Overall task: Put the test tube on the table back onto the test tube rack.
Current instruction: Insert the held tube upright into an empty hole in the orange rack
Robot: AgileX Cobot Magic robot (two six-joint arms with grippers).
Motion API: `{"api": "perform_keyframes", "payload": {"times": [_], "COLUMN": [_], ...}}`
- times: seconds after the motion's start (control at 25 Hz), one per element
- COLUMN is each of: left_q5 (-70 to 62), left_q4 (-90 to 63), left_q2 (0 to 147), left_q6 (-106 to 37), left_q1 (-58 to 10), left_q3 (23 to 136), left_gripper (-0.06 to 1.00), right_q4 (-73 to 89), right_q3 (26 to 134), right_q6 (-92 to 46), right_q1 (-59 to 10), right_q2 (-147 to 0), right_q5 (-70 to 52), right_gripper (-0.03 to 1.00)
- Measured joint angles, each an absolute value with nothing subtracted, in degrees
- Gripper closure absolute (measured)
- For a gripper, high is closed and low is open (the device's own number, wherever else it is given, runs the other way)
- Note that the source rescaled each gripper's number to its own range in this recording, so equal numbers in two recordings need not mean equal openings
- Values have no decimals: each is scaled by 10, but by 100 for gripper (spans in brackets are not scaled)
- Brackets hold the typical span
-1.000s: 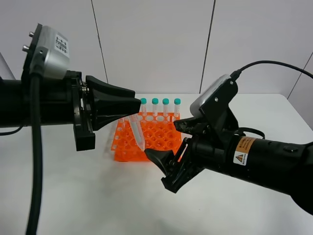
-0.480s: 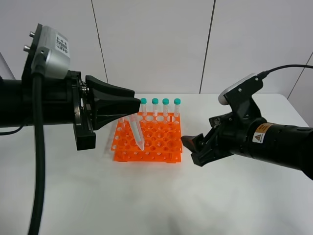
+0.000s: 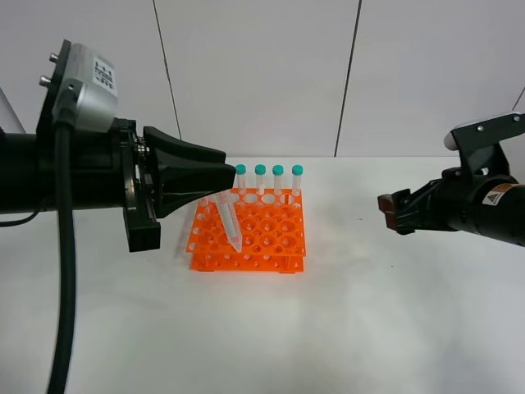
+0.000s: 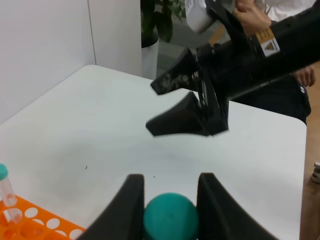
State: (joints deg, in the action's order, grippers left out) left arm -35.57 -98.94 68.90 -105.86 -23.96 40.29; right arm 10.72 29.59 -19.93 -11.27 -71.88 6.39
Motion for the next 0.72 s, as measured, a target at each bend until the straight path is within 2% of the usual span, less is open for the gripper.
{"api": "perform_keyframes", "payload": {"times": [0.24, 0.4, 0.72], "left_q5": [-356, -356, -356], "left_q4": [-989, -989, -989], "left_q2": [689, 689, 689], "left_q6": [-1059, -1059, -1059], "left_q1": [-240, -240, -240], "left_q3": [403, 403, 403], "left_gripper": [94, 94, 94], "right_q4": [110, 110, 41], "right_q3": [296, 305, 401], "right_q6": [-199, -199, -122], "right_q1": [-42, -38, -29], "right_q2": [-719, -719, -719], "right_q5": [14, -38, -239], "right_gripper": [3, 8, 9]}}
